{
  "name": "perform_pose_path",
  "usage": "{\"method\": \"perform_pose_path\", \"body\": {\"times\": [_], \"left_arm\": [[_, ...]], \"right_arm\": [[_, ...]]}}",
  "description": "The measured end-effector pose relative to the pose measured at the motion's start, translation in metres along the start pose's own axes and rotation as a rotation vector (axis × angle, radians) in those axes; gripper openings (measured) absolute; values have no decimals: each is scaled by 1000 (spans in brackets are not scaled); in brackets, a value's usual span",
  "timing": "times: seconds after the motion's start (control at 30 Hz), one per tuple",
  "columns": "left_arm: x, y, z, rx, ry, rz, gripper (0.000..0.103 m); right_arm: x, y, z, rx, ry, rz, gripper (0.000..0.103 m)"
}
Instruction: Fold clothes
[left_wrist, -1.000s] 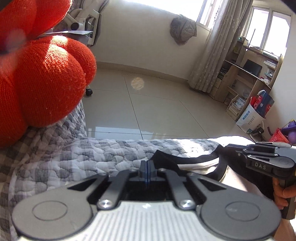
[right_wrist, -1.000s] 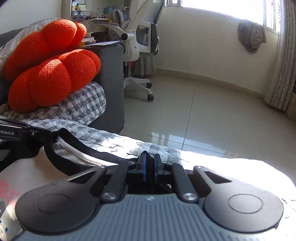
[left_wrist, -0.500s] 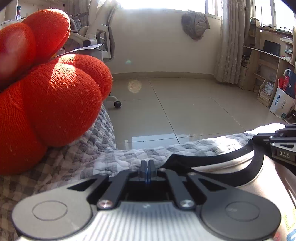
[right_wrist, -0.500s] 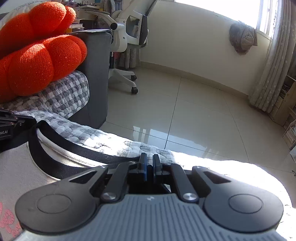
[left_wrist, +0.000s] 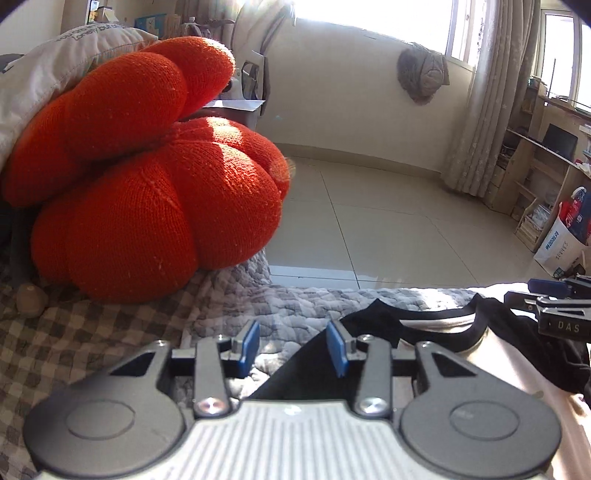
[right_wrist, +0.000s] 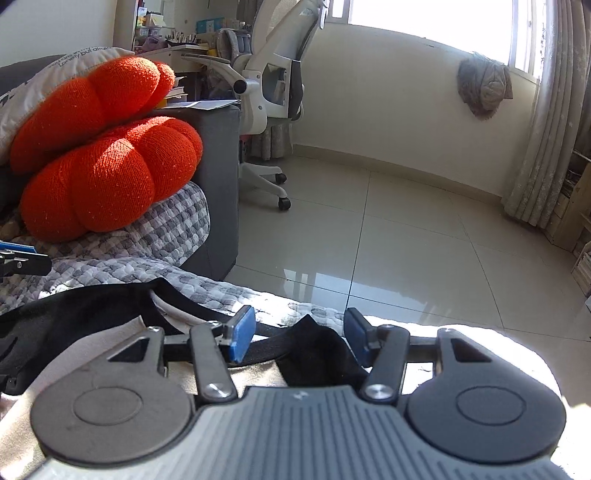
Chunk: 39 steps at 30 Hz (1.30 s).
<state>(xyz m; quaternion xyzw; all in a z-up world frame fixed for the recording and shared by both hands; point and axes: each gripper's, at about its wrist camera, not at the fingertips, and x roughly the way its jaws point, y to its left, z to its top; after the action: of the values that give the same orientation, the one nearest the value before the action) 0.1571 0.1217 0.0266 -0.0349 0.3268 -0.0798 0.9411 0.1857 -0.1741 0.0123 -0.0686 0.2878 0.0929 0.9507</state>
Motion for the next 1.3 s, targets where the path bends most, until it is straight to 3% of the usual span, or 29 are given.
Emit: {"method": "perform_pose_path", "body": {"times": [0.37, 0.53, 0.73, 0.87, 1.03, 1.2, 1.23, 1.3], "left_arm": [[-54, 58, -50, -16, 51, 38, 42], [-57, 89, -70, -46, 91, 49, 40], [-54, 111, -87, -70, 137, 4, 33], [-58, 114, -94, -49, 138, -5, 24], [-61, 116, -98, -41, 120, -15, 4], [-60, 115, -98, -29, 115, -8, 2], [-60, 114, -98, -25, 117, -7, 2], [-61, 116, -97, -27, 116, -17, 4]], "right_arm": [[-28, 62, -5, -21, -8, 127, 57], [-24, 94, -5, -25, -27, 224, 57], [0, 134, -5, -71, -36, 353, 57], [17, 159, -3, -147, -20, 422, 57], [25, 190, -1, -329, -27, 529, 57], [35, 214, -5, -507, -13, 544, 57], [37, 217, -8, -543, -10, 536, 53], [37, 219, -11, -567, -11, 558, 34]]}}
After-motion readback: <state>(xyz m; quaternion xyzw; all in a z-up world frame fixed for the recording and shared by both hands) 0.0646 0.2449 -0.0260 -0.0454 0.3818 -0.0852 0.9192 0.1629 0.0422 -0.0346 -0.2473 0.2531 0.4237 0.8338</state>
